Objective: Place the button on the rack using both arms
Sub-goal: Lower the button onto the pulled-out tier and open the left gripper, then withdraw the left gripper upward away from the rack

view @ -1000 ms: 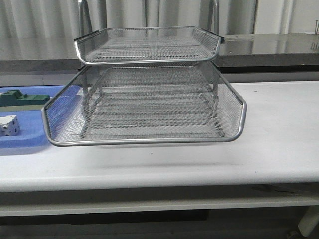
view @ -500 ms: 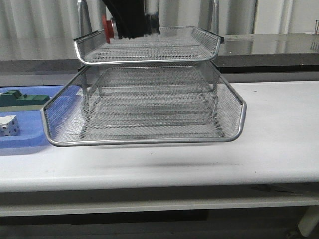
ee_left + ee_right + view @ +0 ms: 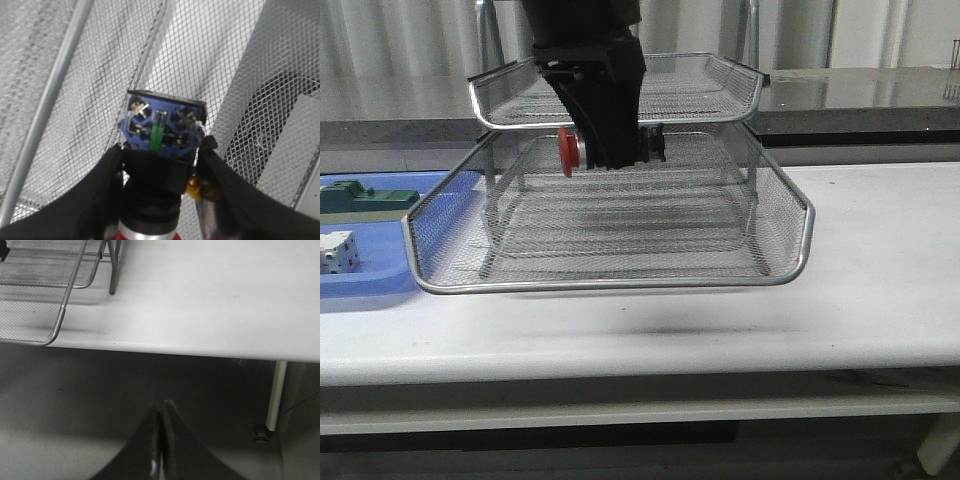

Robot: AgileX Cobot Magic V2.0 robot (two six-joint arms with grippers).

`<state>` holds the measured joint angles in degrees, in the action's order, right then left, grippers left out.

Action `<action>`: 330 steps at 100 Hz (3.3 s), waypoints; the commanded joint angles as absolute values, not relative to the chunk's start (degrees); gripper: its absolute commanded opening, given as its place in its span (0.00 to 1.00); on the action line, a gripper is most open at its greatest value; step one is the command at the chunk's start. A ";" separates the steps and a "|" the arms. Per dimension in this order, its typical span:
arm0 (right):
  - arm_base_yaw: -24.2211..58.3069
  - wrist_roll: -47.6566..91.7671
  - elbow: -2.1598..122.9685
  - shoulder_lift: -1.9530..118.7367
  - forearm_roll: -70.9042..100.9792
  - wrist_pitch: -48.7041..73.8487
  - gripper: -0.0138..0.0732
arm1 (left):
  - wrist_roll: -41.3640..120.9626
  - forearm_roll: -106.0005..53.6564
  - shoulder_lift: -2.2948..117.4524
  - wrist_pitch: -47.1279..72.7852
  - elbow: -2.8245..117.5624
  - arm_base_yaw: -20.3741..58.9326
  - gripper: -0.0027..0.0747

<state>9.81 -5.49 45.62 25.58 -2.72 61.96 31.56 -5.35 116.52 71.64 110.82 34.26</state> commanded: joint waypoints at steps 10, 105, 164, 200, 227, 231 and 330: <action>9.71 -5.13 47.29 25.90 -3.42 58.65 0.08 | 30.99 -6.90 113.71 72.76 111.57 35.80 0.02; 9.71 -5.13 47.29 25.90 -3.42 58.65 0.08 | 30.99 -6.90 113.82 72.76 109.66 36.49 0.59; 9.71 -5.13 47.29 25.90 -3.42 58.65 0.08 | 24.80 -6.90 102.02 72.76 109.66 31.44 0.59; 9.71 -5.13 47.29 25.90 -3.42 58.65 0.08 | 19.22 -6.90 92.23 72.76 104.08 17.44 0.50; 9.71 -5.13 47.29 25.90 -3.42 58.65 0.08 | 18.83 -6.90 80.01 65.39 89.85 9.07 0.49; 9.71 -5.13 47.29 25.90 -3.42 58.65 0.08 | 18.83 -6.90 77.66 63.23 87.23 8.31 0.49; 9.71 -5.13 47.29 25.90 -3.42 58.65 0.08 | 14.45 -7.88 21.76 13.37 26.53 6.24 0.48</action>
<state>9.81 -5.49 45.62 25.58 -2.72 61.96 15.25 -6.71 24.50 20.54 27.45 6.22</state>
